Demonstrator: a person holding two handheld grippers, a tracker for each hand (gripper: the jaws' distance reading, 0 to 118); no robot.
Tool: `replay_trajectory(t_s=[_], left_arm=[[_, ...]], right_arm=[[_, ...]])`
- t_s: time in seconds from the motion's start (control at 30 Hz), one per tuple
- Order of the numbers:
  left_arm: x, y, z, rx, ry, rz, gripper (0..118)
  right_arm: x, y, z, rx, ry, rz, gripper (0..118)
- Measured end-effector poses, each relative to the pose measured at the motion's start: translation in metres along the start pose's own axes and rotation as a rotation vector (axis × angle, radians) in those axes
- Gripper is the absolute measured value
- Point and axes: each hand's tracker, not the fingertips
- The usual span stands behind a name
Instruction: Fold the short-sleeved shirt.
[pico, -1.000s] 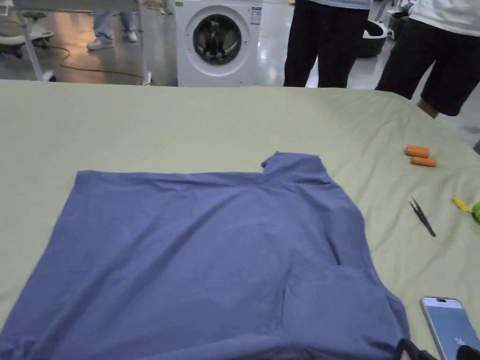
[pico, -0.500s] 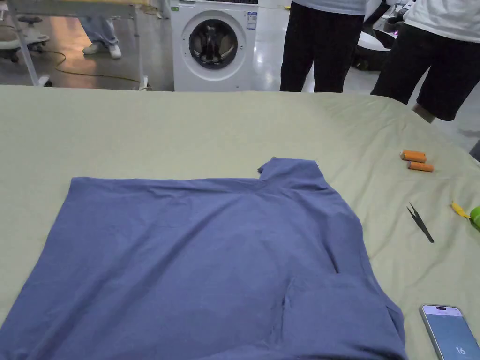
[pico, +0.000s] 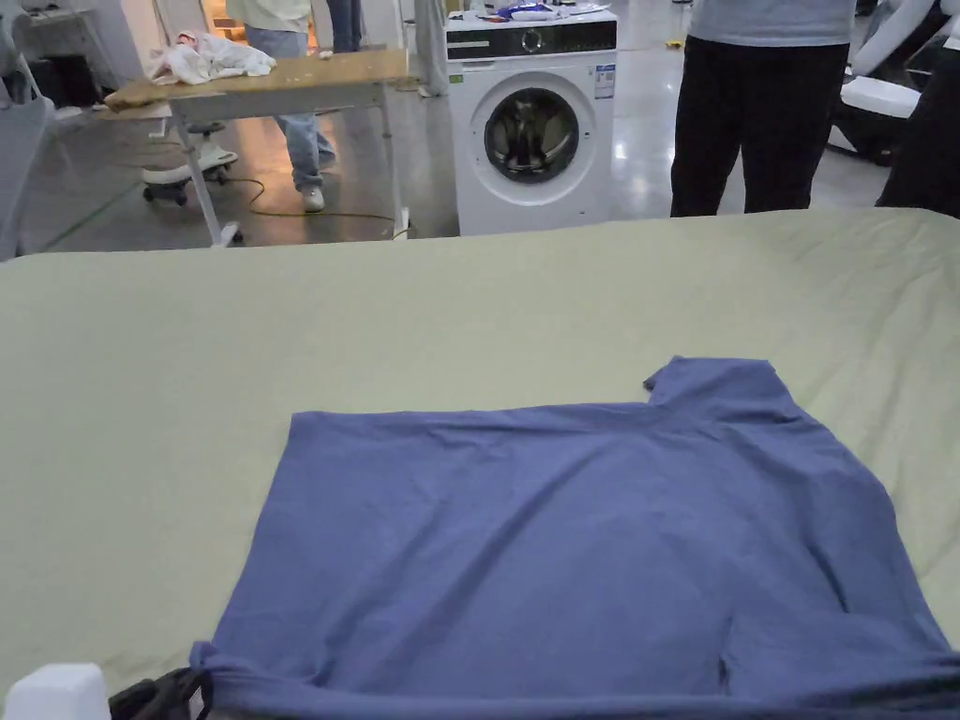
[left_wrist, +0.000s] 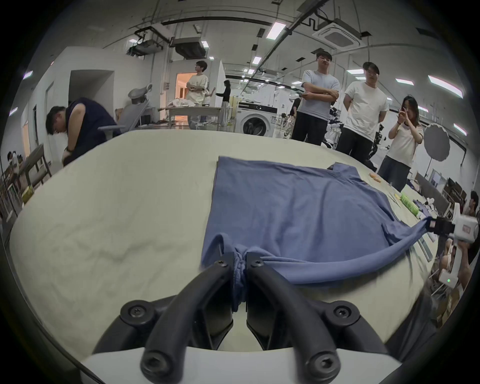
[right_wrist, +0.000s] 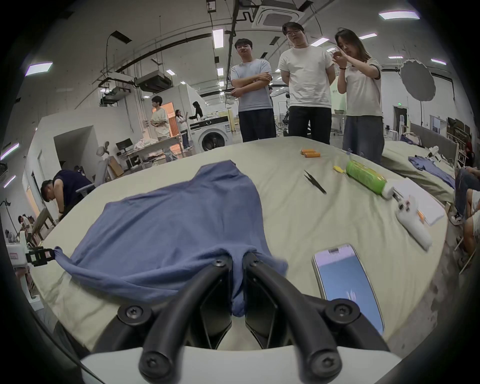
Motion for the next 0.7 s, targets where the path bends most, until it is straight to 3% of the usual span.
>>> replay_trajectory(t_s=[0.2,0.47,0.5,0.57,0.6,0.63,0.7], left_arm=[[-0.016,0.072,-0.085,-0.067,-0.025,0.026,3],[-0.017,0.111,-0.175,-0.187,0.016,-0.011,3],[-0.017,0.11,-0.182,-0.197,0.021,-0.017,7],[-0.015,0.106,-0.187,-0.199,0.024,-0.013,44],[-0.015,0.103,-0.187,-0.192,0.034,-0.012,69],[-0.016,0.102,-0.185,-0.179,0.038,-0.009,86],[-0.015,0.102,-0.17,-0.106,0.047,0.004,87]], right_arm=[[-0.014,0.066,-0.087,-0.074,0.002,0.061,4],[-0.019,0.099,-0.189,-0.235,-0.027,0.028,5],[-0.018,0.096,-0.194,-0.246,-0.032,0.032,9],[-0.017,0.093,-0.201,-0.261,-0.04,0.025,51],[-0.017,0.092,-0.203,-0.266,-0.046,0.028,66],[-0.014,0.09,-0.2,-0.263,-0.044,0.025,69],[-0.014,0.091,-0.191,-0.236,-0.038,0.016,69]])
